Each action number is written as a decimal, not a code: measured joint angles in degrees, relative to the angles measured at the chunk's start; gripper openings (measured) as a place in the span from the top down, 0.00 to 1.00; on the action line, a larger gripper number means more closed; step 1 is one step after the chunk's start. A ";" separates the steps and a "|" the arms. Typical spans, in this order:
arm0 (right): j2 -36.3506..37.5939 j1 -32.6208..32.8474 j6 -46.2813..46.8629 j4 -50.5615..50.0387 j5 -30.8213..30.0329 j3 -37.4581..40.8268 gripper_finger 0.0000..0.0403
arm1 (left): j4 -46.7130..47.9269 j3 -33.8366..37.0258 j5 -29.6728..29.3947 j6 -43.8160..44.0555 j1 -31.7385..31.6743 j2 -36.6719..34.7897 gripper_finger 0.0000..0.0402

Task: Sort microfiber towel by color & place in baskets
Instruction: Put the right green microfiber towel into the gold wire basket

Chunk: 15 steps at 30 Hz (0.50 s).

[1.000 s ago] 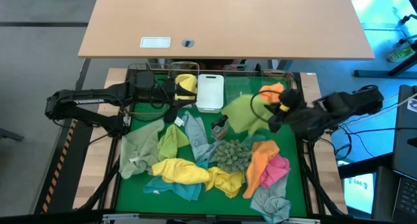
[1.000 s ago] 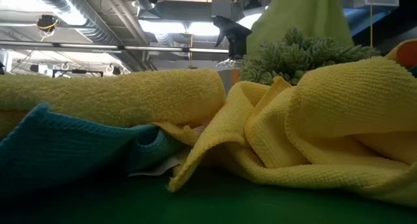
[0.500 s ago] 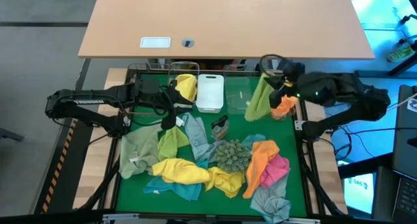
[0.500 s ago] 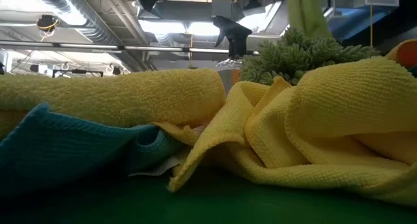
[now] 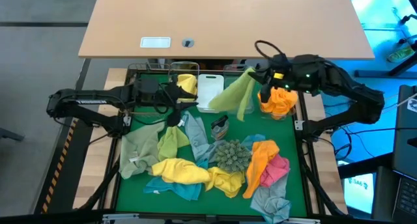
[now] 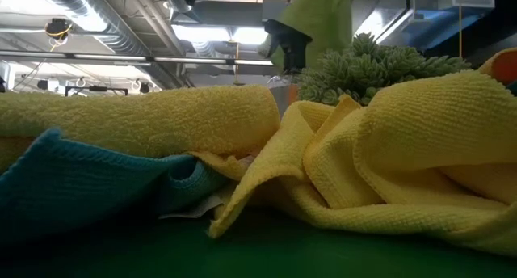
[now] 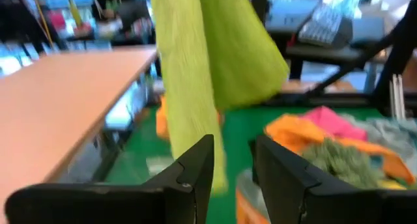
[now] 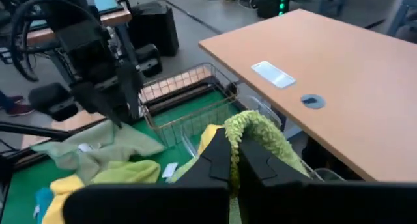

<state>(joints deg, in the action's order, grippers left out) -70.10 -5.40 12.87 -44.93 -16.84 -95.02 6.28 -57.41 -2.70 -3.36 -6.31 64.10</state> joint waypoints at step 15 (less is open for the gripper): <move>-5.74 -2.17 -3.85 6.07 8.99 0.04 1.00 | -26.26 0.00 -7.25 -3.25 -0.06 13.25 0.47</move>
<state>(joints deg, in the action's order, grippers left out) -75.83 -7.57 9.02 -38.86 -7.86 -94.98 -19.99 -57.41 -9.94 -6.61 -6.36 77.34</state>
